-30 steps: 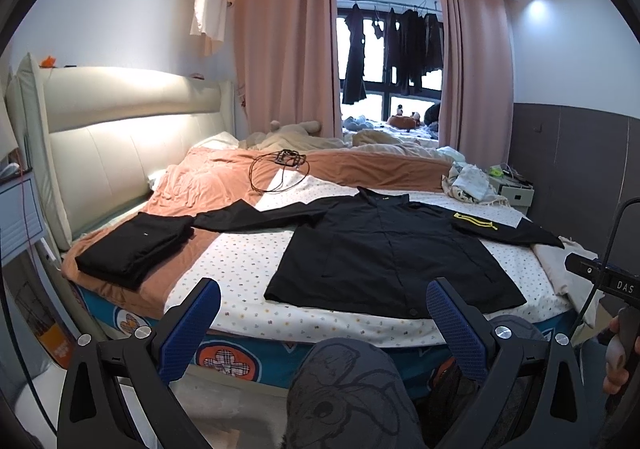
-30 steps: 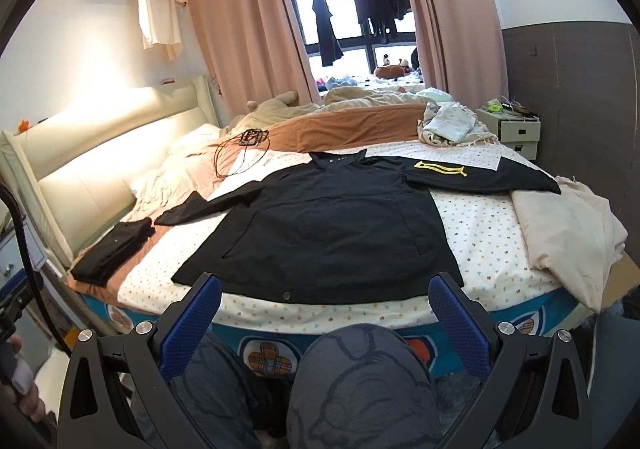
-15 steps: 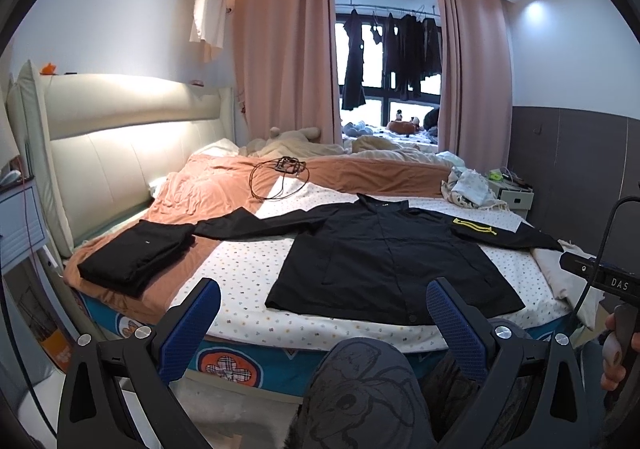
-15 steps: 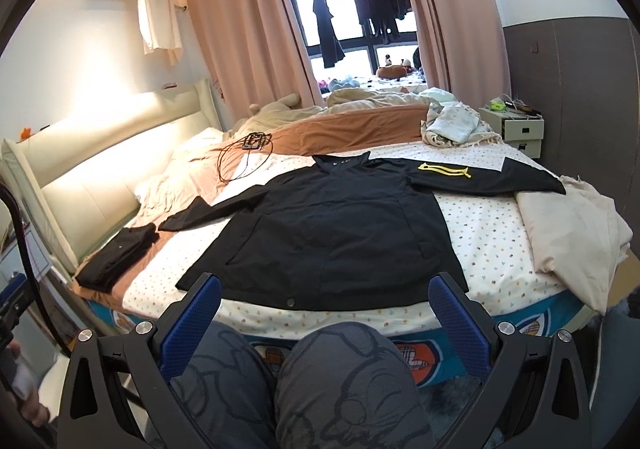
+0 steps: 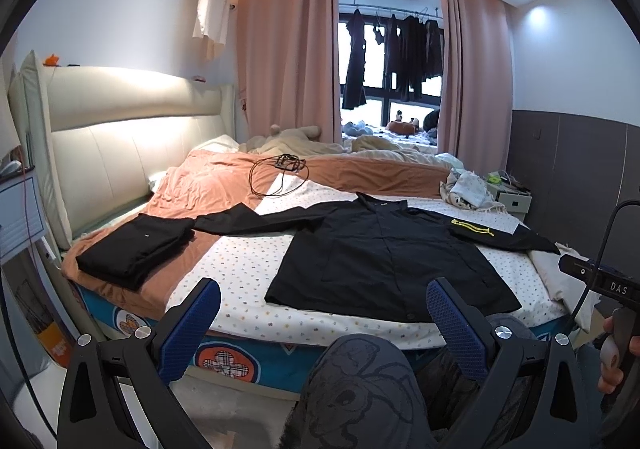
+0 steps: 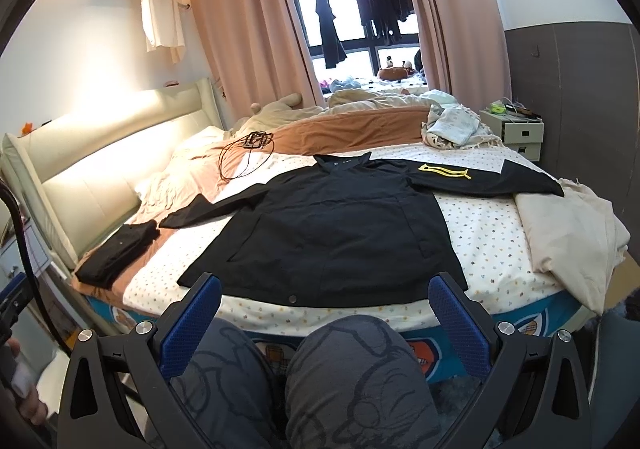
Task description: Fold large clothes
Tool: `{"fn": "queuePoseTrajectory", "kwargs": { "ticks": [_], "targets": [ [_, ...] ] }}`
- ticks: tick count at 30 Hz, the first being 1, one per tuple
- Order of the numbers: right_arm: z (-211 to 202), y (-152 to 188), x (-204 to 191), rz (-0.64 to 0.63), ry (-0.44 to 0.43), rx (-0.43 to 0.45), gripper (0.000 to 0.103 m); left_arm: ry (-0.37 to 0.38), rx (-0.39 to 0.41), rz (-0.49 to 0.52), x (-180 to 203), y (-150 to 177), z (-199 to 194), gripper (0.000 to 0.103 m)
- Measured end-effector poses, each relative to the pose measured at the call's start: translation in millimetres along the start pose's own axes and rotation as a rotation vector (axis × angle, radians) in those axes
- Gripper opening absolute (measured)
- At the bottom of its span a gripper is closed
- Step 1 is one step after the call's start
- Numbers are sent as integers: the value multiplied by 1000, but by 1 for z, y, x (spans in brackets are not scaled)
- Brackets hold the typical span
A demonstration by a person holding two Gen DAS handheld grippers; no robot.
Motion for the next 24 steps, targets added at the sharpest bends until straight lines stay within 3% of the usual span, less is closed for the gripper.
{"fn": "queuePoseTrajectory", "kwargs": {
  "ticks": [14,24],
  "targets": [
    [3,2,-7,-8,-1,-7,103,12,-4,-16,-1,2,2,103],
    [24,2,-12,-6,15,-37,103,12,-39,-25,-10,6,26,103]
  ]
}}
Point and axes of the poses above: each gripper's, at about its wrist camera, not at the fingertips, and z roughly the way its jaws point, x to its right, y to its underside, the point moved 4 cm from there along z, roughly the way its jaws point, and after that the axes turned 15 degrees about z, right-handed, at the moved point
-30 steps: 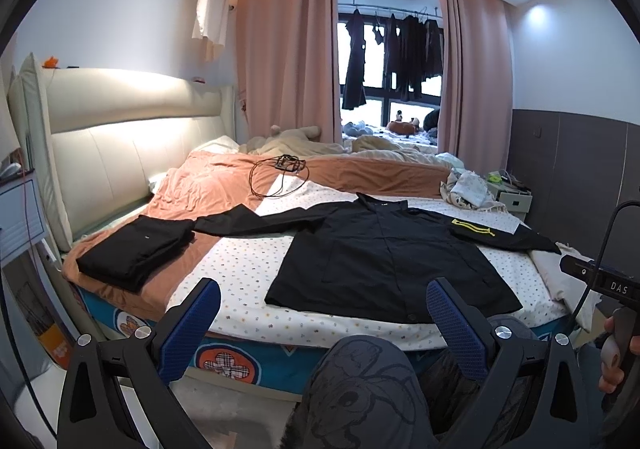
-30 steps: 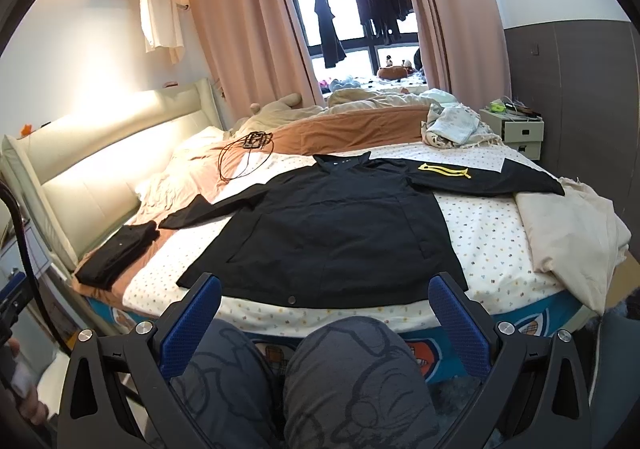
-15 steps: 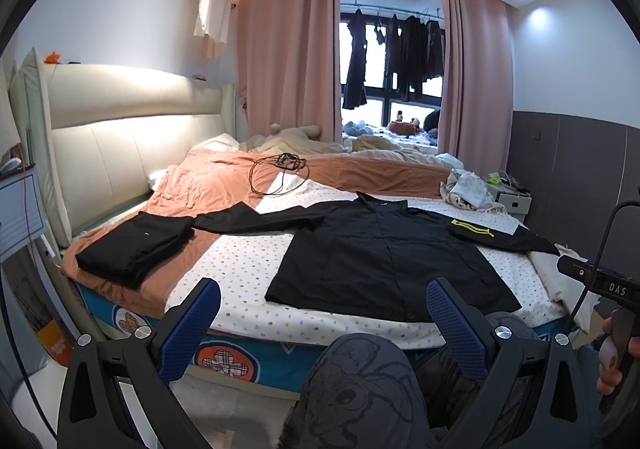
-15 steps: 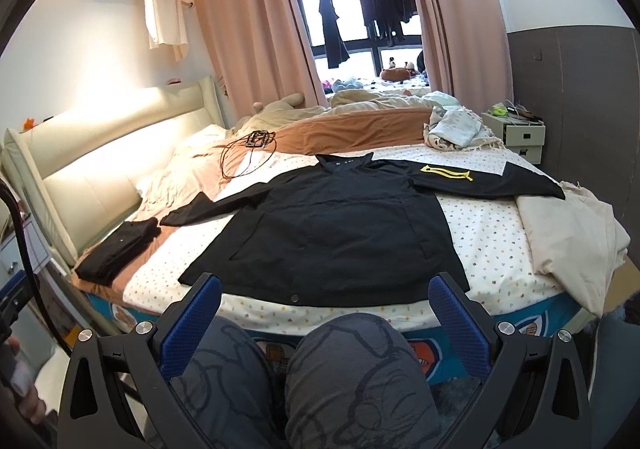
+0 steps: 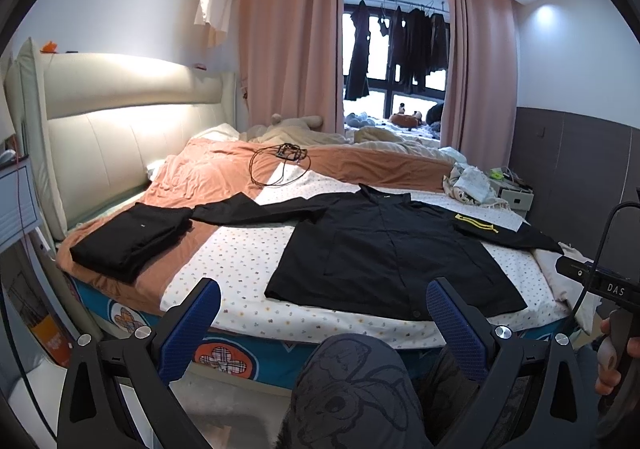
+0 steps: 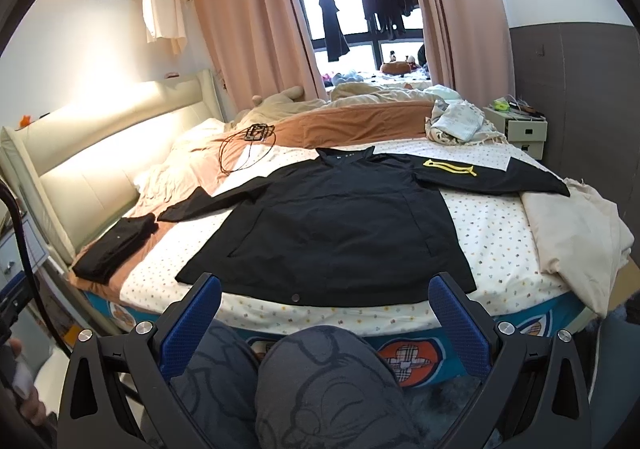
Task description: Fold large clothes
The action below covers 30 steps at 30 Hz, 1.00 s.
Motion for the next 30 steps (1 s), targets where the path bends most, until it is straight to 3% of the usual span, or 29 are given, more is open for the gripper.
{"fn": "queuePoseTrajectory", "kwargs": {
  "ticks": [15,30],
  "targets": [
    [77,-26,-24,-26,-21,-47,103,-40,-94,-59,-25,-4,80,103],
    [203,-81,-51,-7,-30,-61,103,-95,-197,-80,-64,-36,206,103]
  ]
}}
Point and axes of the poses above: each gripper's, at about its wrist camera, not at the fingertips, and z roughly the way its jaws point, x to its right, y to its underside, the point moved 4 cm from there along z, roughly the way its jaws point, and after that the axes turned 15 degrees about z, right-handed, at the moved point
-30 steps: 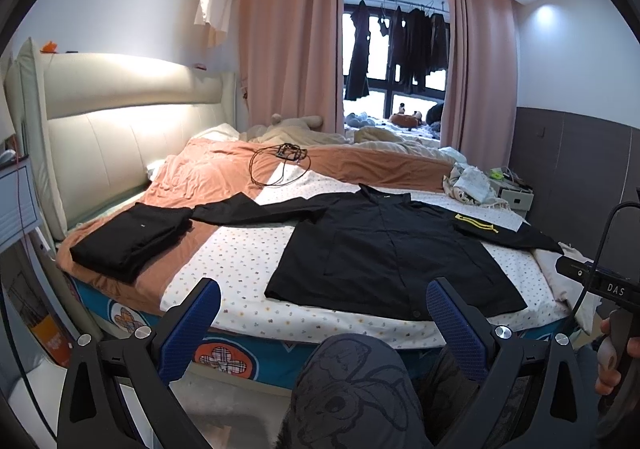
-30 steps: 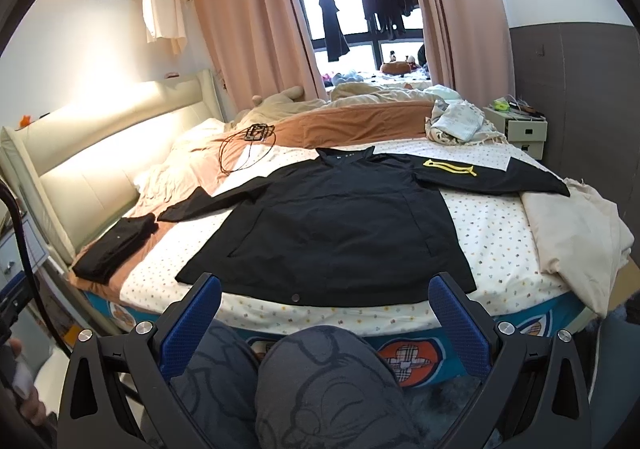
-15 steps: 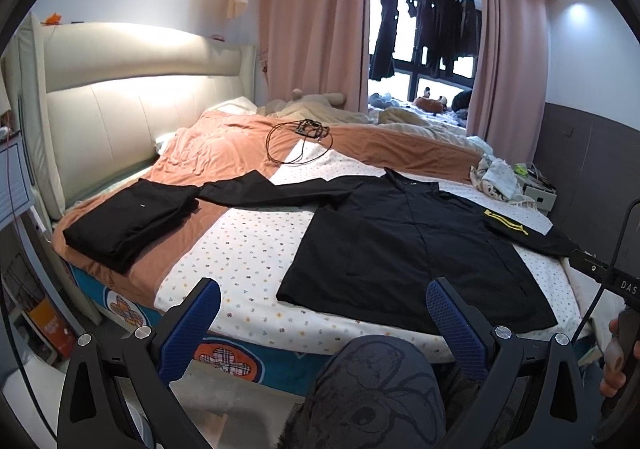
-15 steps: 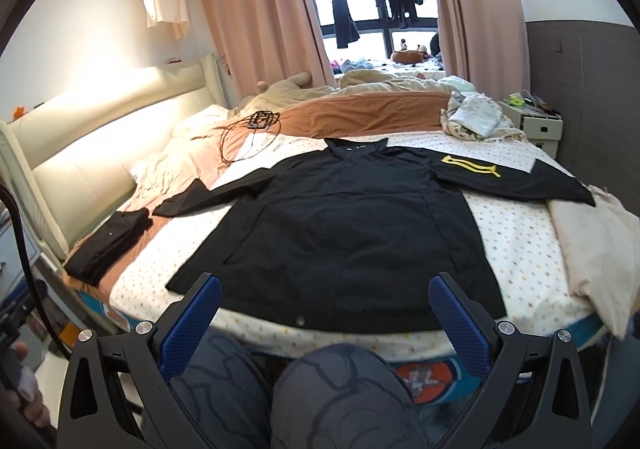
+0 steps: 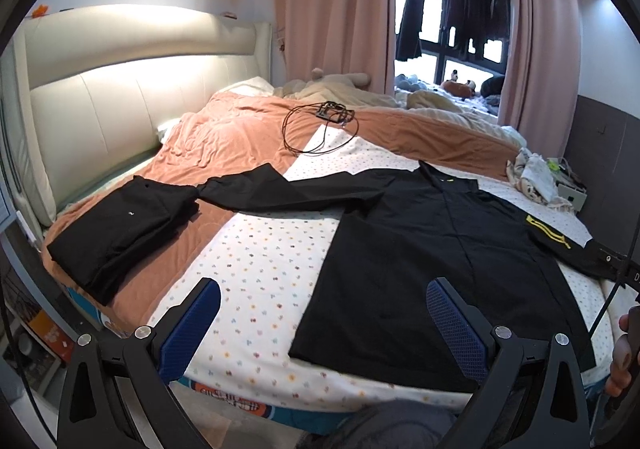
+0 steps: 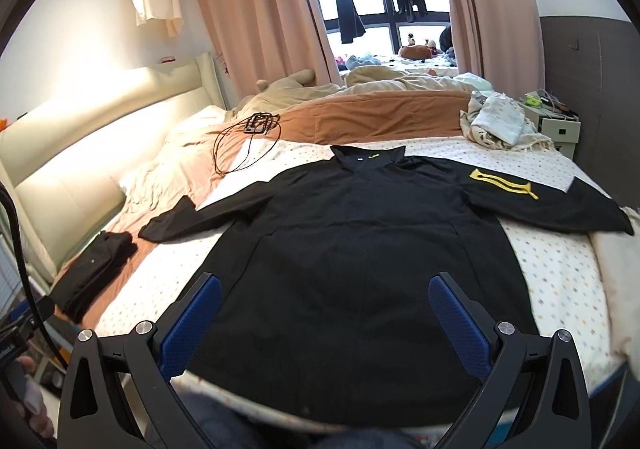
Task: Fold large clothes
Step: 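Move both tools down toward the black jacket's sleeve and body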
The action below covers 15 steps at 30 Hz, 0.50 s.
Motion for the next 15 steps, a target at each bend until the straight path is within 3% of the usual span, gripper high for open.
{"fn": "queuePoseTrajectory", "kwargs": {
  "ticks": [15],
  "targets": [
    [122,-59,-48,21,7,4,103,-62,-67,-55,-49,-44,102,103]
  ]
}}
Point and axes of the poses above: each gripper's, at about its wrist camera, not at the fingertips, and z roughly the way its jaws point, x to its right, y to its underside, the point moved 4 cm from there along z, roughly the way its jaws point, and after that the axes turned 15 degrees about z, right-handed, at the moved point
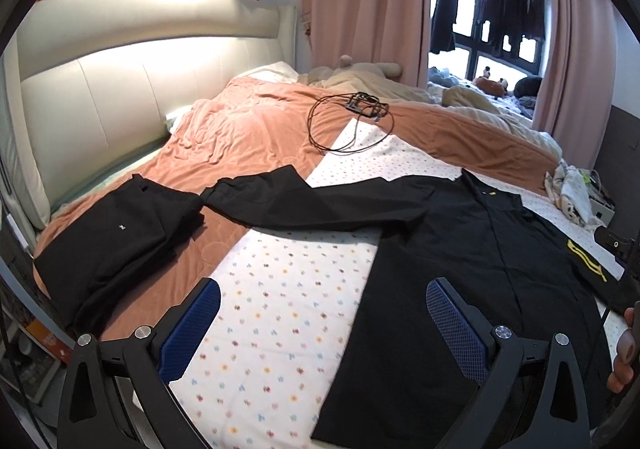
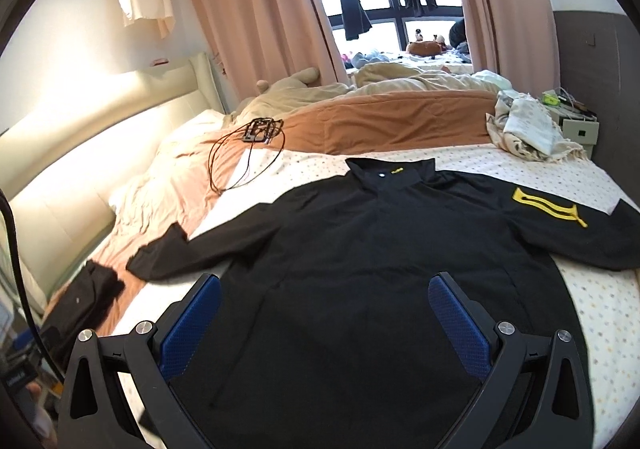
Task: Fold large clothes
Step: 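Move both tools down toward the black jacket's sleeve and body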
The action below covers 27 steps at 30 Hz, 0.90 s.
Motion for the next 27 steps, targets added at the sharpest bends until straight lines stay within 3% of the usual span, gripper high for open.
{"fn": "queuePoseTrajectory", "kwargs": {
  "ticks": [5,11,18,27],
  "targets": [
    [39,-5,-13,23,11,-19,103,-12,-27,-31,-20,-14,37,101],
    [90,-6,-31,44,-34,-43,103,18,-70,-89,-44,-21,79,85],
    [145,-6,-40,30,-51,-102,100,25,-123,-114,-68,-29,126,77],
    [209,-7,-46,51,-44,-189,76,58,-195,-233,-98,-34,200,67]
  ]
}}
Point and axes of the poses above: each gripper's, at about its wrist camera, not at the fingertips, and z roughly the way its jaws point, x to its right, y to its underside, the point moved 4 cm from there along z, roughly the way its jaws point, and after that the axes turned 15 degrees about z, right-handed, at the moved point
